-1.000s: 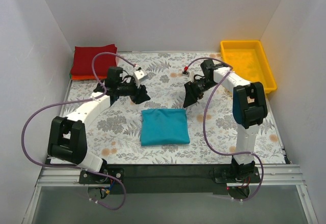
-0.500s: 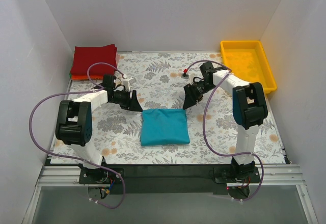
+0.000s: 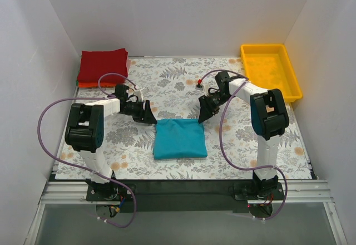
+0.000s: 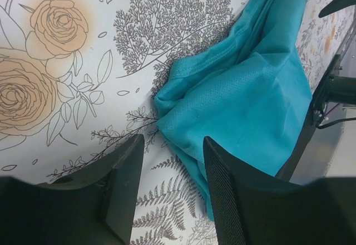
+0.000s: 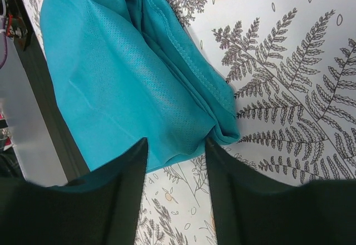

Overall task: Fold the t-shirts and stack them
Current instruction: Fold the tshirt

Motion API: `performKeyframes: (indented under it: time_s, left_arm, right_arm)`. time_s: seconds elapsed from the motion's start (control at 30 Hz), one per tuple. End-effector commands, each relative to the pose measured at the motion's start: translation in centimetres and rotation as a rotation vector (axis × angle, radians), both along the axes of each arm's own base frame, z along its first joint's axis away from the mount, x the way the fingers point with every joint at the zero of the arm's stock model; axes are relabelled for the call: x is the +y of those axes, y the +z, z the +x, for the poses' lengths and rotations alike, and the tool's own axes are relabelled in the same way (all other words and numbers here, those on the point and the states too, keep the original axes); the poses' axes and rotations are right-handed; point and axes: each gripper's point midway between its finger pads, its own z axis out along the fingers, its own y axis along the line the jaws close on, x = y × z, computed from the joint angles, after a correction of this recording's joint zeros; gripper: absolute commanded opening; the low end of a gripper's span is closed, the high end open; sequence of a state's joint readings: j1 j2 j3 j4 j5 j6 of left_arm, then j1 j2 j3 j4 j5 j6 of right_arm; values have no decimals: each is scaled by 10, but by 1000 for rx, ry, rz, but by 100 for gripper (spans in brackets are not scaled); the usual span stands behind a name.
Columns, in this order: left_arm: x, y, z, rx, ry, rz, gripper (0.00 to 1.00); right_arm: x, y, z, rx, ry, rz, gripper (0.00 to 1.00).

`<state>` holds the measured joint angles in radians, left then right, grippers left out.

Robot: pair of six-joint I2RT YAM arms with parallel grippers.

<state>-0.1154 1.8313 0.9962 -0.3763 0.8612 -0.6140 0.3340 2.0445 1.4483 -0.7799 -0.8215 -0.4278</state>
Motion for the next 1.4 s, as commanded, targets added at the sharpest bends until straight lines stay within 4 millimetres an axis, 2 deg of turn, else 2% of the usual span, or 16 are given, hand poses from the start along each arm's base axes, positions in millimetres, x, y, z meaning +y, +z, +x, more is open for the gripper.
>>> performKeyframes:
  time_s: [0.0,0.07,0.1,0.2,0.23,0.4,0.43,0.57,0.8,0.9,1.0,1.03,1.07,1.17,1.2,1.37]
  left_arm:
    - [-8,12,8,-42,-13,-46,44]
    - [-9,14,9,-45,-9,-52,41]
    - [-10,14,10,-47,-9,-55,38]
    - [-12,17,12,-40,-5,-71,29]
    - [-13,16,10,-32,-6,-80,28]
    - [-15,19,10,-18,0,-95,23]
    - [-15,20,10,-19,0,-97,19]
    - [-11,24,14,-64,8,-64,0]
    - [-7,47,24,-153,28,-38,0]
    - [0,49,32,-180,58,-4,0]
    - [6,41,41,-192,78,39,0]
    - [9,31,45,-176,88,61,0]
    - [10,26,48,-172,92,70,0]
    - [17,13,63,-178,122,107,0]
    - [20,11,70,-187,137,111,0]
    - [27,1,95,-200,164,122,0]
  right_arm:
    - [7,4,3,-10,8,29,47]
    - [7,5,3,-7,7,29,39]
    - [7,6,4,-10,5,32,31]
    - [7,9,5,-19,4,28,22]
    - [7,10,7,-25,2,27,16]
    - [7,13,10,-30,-7,22,3]
    - [7,14,10,-33,-7,21,1]
    - [6,15,11,-42,-10,10,1]
    - [4,27,17,-92,-19,1,1]
    - [-1,28,24,-114,-33,-19,1]
    - [-7,24,36,-111,-59,-22,1]
    - [-8,26,44,-120,-70,-19,1]
    - [-6,18,46,-100,-72,-22,1]
    - [-5,11,59,-109,-75,-30,1]
    - [-5,1,60,-94,-73,-42,1]
    - [-10,-22,86,-133,-101,-83,1]
